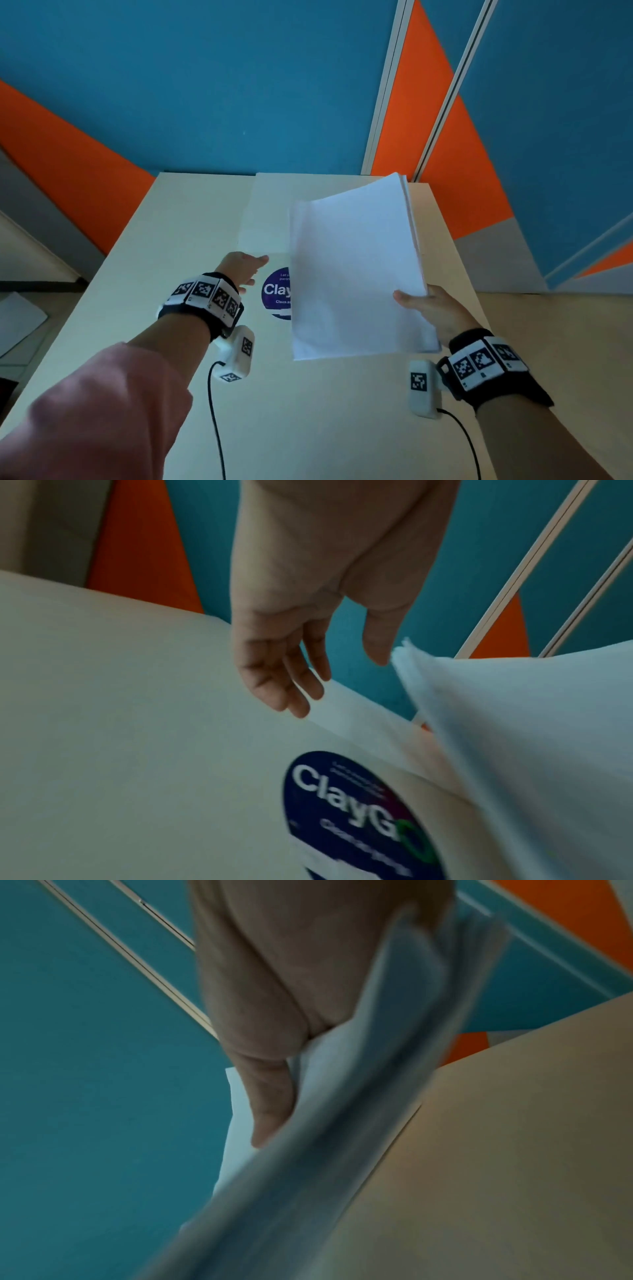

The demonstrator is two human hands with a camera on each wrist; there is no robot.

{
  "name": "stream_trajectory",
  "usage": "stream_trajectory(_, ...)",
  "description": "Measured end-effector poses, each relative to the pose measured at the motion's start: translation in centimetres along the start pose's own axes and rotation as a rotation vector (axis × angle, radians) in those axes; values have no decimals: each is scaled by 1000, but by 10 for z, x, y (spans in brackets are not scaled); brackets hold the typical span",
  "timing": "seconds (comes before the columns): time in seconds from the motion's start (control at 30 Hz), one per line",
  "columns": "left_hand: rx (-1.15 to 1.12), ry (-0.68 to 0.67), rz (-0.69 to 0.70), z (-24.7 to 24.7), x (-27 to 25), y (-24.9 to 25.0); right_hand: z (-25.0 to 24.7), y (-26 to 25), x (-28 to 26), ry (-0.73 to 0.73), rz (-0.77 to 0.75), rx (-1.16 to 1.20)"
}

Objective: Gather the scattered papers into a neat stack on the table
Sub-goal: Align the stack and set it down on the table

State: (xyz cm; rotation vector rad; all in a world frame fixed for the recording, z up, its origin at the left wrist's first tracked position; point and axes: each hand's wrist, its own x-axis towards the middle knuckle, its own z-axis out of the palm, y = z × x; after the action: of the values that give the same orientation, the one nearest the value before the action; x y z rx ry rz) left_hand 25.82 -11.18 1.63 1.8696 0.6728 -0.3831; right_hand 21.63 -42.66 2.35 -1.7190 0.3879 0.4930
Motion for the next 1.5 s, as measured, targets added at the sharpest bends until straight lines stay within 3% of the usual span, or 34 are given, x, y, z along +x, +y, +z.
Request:
stream_trajectory(0.13,208,133,-11,-8,44,5,-13,2,15,47,38,42)
stream_trajectory(0.3,226,298,-1,-4,93,11,-20,-3,33,39,84,126)
stream_trajectory(0.57,632,425,-117,28,142,18,-13,0,63,40,75,154)
stream_trajectory(0.8,550,382,-251,21,164,28,-20,10,68,18,55,158)
stream_trajectory(0.93,522,265,-231,9,182,21,-20,15,62,21,51,129)
stream_trajectory(1.07,395,269,-159,8,181,17,-23,20,56,33,57,119)
stream_trajectory(1.2,367,227,-150,-1,163,18,-28,23,43,39,62,98)
stream_trajectory(1.3,355,185,-98,-19,148,1,-32,28,31,37,81,99)
stream_trajectory(1.5,348,223,-78,-50,83,-52,-33,44,7,-10,116,64)
